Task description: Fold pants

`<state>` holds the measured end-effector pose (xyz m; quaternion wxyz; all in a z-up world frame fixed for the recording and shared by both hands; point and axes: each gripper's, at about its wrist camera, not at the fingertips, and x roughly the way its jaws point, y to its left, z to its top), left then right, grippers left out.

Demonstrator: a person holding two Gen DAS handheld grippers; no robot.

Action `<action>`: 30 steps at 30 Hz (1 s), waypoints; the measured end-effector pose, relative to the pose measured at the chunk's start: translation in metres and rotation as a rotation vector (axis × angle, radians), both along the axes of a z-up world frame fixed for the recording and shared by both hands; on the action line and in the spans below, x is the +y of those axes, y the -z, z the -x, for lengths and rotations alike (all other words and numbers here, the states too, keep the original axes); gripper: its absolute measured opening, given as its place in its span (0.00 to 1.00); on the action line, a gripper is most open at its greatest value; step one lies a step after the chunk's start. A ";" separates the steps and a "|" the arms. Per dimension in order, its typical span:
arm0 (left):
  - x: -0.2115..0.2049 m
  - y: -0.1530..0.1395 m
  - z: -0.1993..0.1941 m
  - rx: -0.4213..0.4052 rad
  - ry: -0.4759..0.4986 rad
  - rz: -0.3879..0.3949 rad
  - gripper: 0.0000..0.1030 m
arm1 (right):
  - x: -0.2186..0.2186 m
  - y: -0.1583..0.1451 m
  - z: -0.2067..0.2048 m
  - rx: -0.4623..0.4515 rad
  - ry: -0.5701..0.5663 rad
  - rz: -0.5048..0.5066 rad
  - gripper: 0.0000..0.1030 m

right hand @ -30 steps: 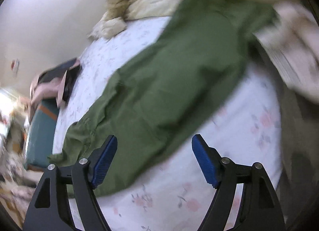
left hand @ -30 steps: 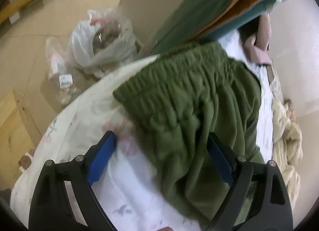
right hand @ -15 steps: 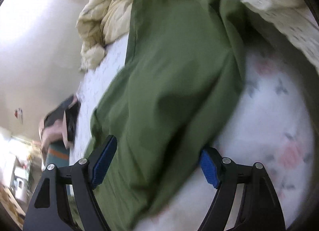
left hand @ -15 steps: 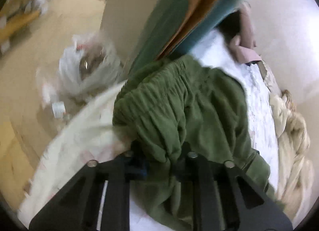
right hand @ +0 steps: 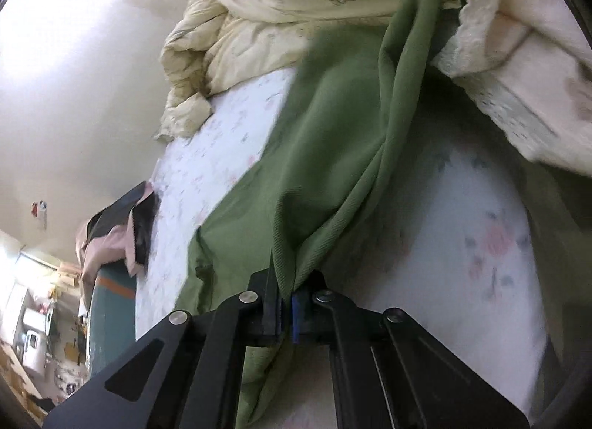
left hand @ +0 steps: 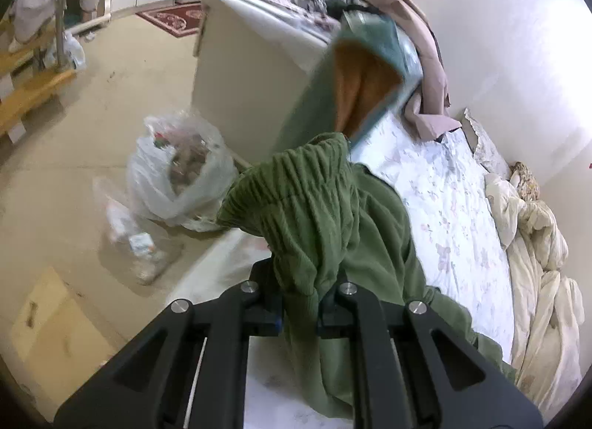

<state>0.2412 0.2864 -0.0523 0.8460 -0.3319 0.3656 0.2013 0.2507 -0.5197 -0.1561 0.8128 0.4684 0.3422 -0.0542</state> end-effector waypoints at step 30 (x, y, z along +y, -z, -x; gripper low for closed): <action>0.149 -0.010 0.156 0.170 -0.144 -0.061 0.09 | 0.100 -0.025 0.181 0.235 -0.046 0.295 0.27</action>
